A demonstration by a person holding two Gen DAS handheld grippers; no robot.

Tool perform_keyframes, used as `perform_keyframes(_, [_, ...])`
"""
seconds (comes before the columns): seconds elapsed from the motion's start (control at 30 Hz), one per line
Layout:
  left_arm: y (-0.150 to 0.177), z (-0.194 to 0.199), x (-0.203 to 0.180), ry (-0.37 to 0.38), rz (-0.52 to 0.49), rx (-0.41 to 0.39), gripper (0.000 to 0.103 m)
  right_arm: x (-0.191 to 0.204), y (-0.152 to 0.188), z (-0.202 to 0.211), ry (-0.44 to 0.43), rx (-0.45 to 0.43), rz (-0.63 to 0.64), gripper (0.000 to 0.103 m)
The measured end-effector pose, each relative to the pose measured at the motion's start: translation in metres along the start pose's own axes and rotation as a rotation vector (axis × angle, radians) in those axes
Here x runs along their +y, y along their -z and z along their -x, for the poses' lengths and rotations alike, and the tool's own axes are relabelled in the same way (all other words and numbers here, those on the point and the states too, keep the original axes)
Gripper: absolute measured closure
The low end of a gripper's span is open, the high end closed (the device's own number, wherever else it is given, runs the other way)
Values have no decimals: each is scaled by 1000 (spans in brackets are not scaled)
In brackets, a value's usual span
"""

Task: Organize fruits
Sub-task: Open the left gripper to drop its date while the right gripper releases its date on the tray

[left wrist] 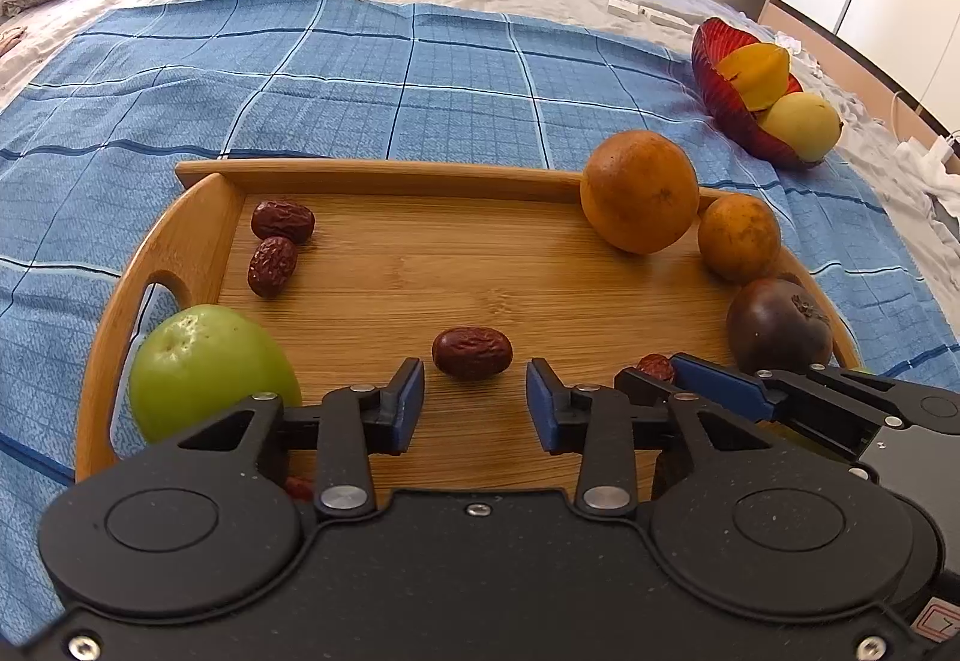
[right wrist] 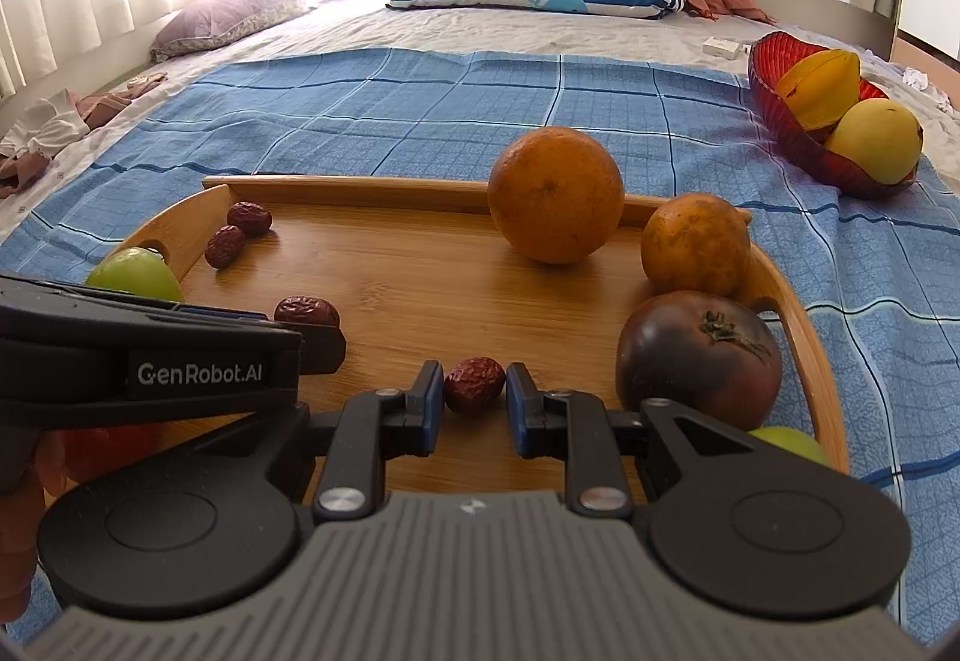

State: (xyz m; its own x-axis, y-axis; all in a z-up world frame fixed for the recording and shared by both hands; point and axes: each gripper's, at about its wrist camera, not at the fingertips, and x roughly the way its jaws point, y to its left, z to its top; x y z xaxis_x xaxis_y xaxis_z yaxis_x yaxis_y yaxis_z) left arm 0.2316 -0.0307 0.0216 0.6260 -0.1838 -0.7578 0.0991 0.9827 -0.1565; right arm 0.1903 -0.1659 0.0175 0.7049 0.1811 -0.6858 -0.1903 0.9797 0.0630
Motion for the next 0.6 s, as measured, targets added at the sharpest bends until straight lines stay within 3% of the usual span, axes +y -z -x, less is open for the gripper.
perform_keyframes(0.17, [0, 1, 0, -2, 0, -1, 65, 1, 0, 1, -3, -1, -1, 59])
perform_keyframes(0.6, [0, 4, -1, 5, 2, -1, 62, 3, 1, 5, -11, 1, -10, 55])
